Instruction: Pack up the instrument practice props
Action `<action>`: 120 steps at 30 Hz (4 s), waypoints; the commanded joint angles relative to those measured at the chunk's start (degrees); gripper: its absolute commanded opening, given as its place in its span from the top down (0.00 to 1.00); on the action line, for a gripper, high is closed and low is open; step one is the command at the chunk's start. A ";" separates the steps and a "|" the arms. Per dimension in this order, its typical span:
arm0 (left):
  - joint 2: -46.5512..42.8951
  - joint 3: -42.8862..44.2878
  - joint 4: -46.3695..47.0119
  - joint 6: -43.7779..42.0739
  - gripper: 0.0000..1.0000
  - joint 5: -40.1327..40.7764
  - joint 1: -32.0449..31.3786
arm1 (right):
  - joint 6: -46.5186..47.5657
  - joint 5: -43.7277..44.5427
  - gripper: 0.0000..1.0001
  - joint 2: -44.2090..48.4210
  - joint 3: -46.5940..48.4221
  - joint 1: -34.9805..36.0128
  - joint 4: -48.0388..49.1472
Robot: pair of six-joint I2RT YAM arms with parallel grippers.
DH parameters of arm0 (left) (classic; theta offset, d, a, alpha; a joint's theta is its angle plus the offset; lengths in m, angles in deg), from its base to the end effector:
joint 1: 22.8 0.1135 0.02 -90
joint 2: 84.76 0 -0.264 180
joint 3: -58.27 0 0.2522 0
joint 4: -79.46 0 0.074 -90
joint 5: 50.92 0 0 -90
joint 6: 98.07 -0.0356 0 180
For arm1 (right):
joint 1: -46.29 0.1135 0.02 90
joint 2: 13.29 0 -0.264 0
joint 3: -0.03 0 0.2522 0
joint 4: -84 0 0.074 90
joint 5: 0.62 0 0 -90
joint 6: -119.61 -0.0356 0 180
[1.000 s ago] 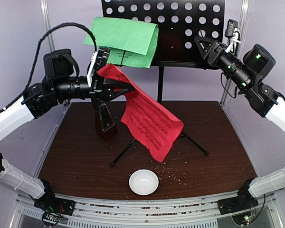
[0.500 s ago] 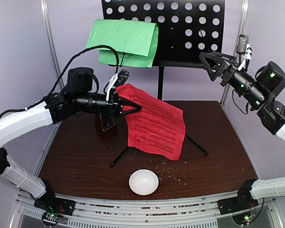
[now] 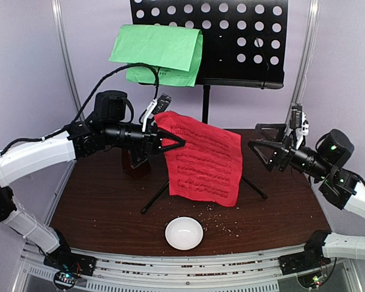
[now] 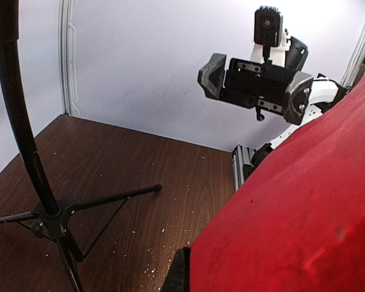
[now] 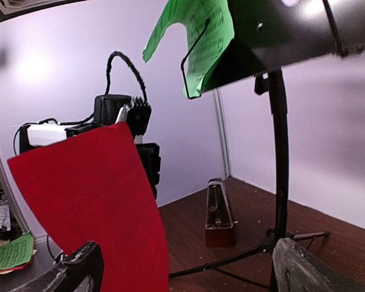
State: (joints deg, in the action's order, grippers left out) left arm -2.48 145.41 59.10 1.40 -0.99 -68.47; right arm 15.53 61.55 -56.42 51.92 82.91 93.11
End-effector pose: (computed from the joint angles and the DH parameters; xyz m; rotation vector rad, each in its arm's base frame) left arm 0.2166 -0.2545 0.3694 1.0977 1.6523 -1.2907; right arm 0.1321 0.1189 0.3648 -0.6872 1.1876 1.0545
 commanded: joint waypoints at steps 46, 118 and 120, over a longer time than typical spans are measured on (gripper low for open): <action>-9.18 -13.20 16.21 9.45 0.21 4.38 8.96 | -21.86 21.07 1.00 -15.21 -8.12 -21.47 -7.75; 0.10 -32.67 34.14 9.83 0.34 12.81 10.44 | -15.88 22.65 0.15 -10.23 -19.63 -9.29 22.80; 4.41 -29.32 33.77 9.11 0.34 13.61 8.77 | -15.23 23.79 0.14 -8.02 -19.96 -9.29 21.28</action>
State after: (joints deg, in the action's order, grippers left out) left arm -3.81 110.22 88.20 12.85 10.70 -56.99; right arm -1.48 82.16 -68.42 33.37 73.30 114.38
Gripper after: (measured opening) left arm 0.661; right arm 0.850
